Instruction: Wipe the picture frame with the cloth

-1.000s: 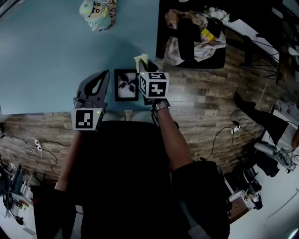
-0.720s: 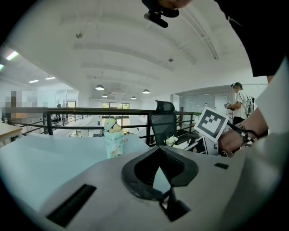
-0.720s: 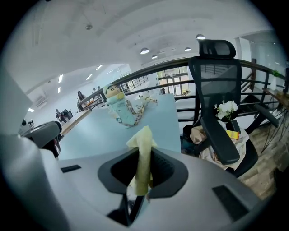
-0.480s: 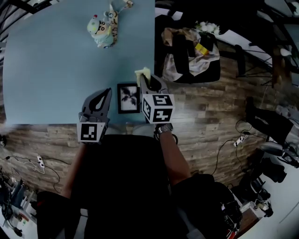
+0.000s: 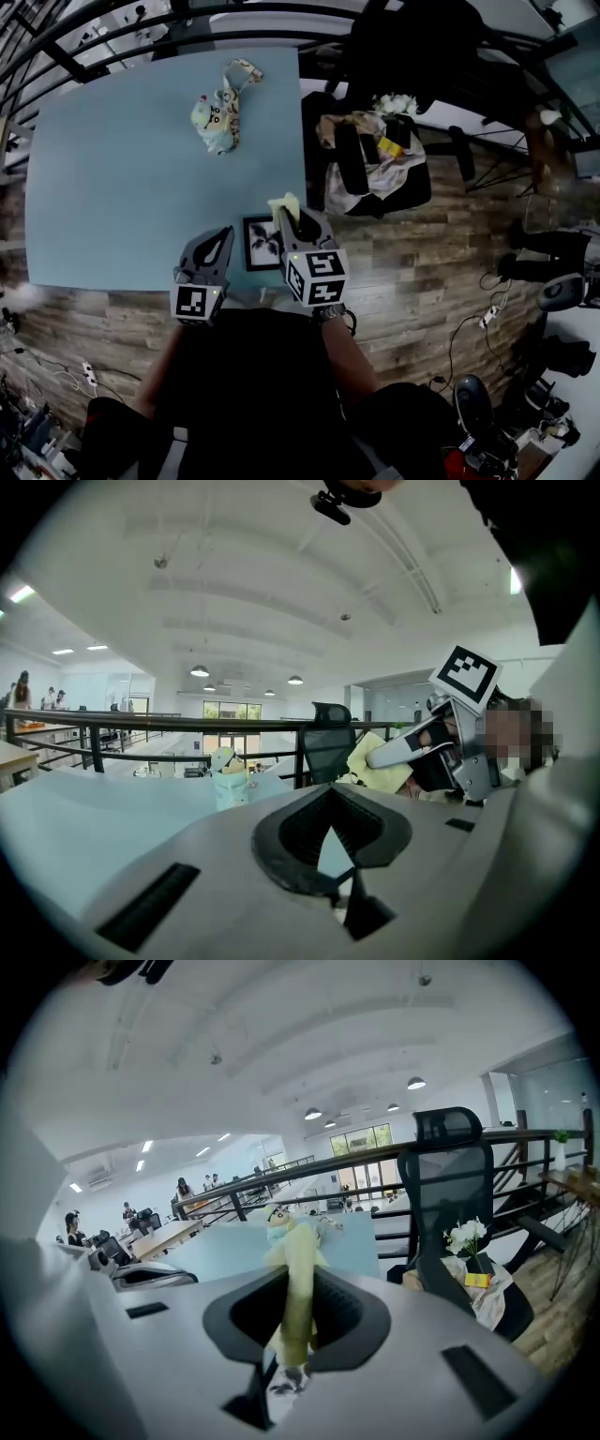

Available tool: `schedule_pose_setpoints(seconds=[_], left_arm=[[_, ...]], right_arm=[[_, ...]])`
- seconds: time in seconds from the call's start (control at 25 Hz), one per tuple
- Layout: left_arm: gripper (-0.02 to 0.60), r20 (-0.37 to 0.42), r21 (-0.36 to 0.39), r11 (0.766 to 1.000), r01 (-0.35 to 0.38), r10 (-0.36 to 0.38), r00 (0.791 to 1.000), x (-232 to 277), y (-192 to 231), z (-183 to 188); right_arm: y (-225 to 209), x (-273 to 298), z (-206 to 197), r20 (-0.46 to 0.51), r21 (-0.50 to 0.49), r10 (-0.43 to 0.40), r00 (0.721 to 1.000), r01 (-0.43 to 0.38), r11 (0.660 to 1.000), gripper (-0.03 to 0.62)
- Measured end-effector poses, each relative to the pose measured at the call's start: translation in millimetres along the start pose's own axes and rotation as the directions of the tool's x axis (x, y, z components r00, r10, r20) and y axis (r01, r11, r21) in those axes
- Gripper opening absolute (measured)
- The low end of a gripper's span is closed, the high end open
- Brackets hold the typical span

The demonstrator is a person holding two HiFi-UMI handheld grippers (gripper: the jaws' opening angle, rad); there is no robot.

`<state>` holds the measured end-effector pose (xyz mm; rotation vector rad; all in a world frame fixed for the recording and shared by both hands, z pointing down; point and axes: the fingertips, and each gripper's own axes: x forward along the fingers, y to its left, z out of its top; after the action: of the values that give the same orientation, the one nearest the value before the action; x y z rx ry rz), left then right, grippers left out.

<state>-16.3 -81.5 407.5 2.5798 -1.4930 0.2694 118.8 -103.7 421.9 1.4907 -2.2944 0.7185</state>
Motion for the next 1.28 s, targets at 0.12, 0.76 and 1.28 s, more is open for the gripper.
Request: schedule_pose_setpoints(seconds=[0.12, 0.76, 1.28], left_arm=[[-0.003, 0.006, -0.003, 1.000, 0.007, -0.007, 1.000, -5.5, 0.5, -0.3], [-0.003, 0.108, 0.022, 0.998, -0.053, 0.051, 0.993, -28.9, 28.4, 50.1], [-0.003, 0.216, 0.026, 0.995, -0.096, 0.088, 0.972, -43.4, 40.0, 102.0]], right_arm=[[5.9, -9.0, 3.0, 0.015, -0.006, -0.005, 1.000, 0.005, 1.000, 0.058], [46.6, -58.2, 56.7, 0.221, -0.060, -0.019, 0.975, 0.033, 0.998, 0.058], [64.6, -96.9, 96.3, 0.344, -0.105, -0.006, 0.939, 0.045, 0.994, 0.058]])
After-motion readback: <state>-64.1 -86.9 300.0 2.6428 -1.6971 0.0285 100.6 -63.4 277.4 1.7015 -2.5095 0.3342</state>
